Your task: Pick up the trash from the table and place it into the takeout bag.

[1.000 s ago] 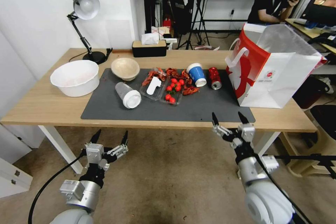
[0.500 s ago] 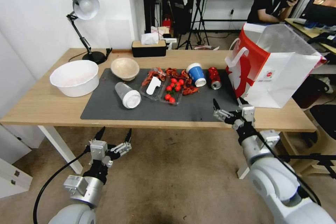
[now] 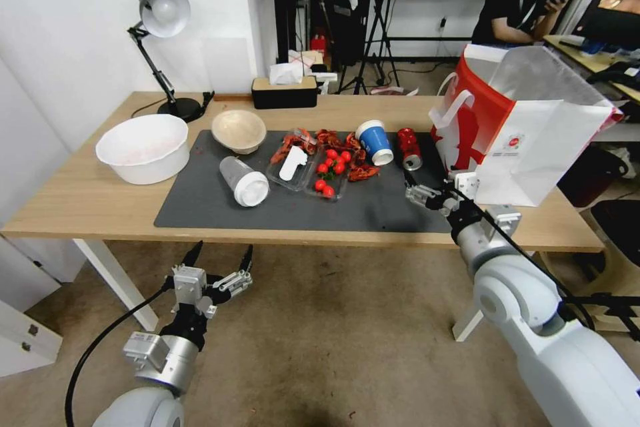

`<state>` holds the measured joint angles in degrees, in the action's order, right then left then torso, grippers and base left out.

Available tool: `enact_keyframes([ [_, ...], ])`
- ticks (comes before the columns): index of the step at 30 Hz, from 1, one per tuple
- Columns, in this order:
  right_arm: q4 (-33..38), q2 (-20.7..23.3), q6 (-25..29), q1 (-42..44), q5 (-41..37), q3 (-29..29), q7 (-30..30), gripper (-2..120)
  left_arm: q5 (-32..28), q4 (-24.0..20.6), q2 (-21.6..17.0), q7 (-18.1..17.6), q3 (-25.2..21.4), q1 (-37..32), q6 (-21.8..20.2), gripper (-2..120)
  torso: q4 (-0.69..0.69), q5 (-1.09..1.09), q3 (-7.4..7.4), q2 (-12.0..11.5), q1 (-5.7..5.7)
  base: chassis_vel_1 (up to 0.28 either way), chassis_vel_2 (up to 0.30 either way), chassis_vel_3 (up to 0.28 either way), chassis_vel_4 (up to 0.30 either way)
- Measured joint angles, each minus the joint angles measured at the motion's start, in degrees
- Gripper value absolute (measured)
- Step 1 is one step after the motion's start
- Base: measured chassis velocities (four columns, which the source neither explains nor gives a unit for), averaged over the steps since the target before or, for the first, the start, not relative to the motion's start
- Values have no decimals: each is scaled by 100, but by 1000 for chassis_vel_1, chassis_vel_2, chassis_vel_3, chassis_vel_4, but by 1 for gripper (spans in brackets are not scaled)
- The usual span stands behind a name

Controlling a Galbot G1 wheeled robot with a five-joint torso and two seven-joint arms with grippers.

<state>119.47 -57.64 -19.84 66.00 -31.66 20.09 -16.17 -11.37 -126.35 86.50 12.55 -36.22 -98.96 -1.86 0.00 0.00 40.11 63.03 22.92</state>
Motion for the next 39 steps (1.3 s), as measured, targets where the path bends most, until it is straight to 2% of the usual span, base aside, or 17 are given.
enact_keyframes([
  [19, -344, 80, -213, -609, -207, -334, -47, 100, 1, 0, 17, -4, -23, 9, -17, 100, 0, 0, 0, 0, 0, 0, 0, 0, 0],
  [32, -642, 30, -881, -1282, -449, -664, -419, 100, 1, 4, 25, -11, -91, 8, -18, 100, 0, 0, 0, 0, 0, 0, 0, 0, 0],
  [39, -1101, 14, -1196, -1767, -599, -914, -587, 100, 16, -23, 38, 0, -108, -8, -33, 100, 0, 0, 0, 0, 0, 0, 0, 0, 0],
])
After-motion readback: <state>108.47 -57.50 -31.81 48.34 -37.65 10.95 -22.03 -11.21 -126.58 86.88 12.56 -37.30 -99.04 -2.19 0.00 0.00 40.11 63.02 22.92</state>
